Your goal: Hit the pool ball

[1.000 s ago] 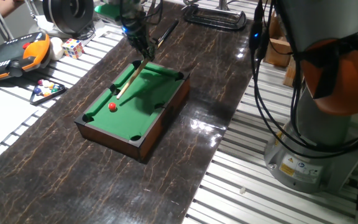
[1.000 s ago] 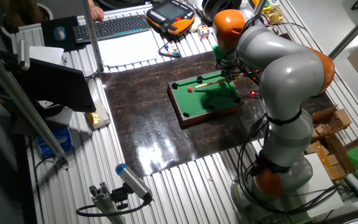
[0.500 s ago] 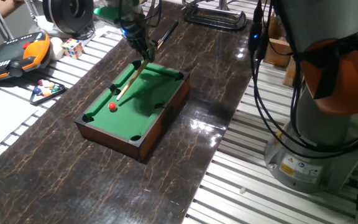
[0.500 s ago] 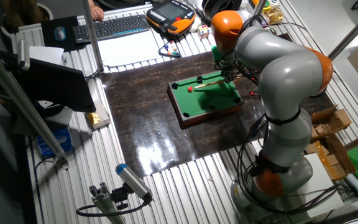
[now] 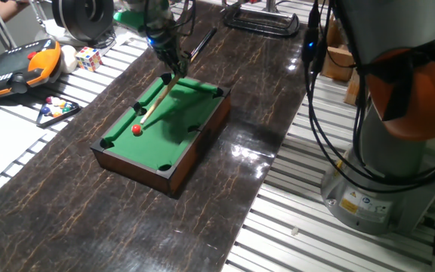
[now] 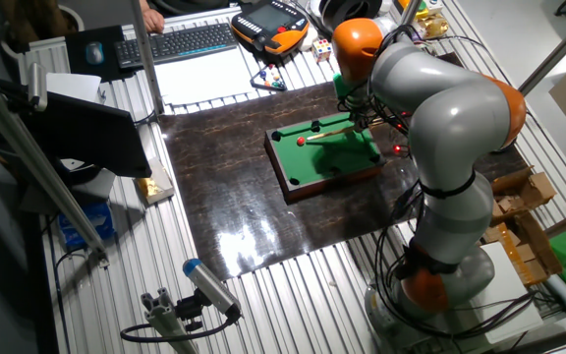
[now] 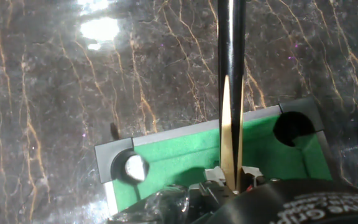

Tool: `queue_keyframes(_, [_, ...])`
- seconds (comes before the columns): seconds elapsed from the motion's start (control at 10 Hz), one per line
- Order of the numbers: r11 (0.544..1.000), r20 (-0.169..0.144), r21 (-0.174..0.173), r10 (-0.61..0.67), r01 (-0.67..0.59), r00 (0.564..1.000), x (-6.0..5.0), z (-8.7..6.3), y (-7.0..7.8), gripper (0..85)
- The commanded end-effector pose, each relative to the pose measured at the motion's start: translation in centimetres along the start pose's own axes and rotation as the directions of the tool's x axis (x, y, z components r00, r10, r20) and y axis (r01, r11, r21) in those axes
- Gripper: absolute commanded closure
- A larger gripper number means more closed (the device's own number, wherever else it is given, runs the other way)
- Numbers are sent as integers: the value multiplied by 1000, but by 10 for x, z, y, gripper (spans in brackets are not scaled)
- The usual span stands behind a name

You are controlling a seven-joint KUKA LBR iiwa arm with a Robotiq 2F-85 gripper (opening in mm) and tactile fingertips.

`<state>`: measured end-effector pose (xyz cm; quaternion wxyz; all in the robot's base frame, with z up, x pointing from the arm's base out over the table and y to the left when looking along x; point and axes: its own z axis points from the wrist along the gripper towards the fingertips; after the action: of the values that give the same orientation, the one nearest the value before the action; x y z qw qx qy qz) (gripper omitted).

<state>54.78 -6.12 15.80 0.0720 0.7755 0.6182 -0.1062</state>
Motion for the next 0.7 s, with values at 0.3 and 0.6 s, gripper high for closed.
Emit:
queue_keyframes(0.3, [996,45,-7,94,-93,995,48,-9,-3,843])
queue_keyframes(0.6, [994,45,48,95,-97,994,59,-26,4,843])
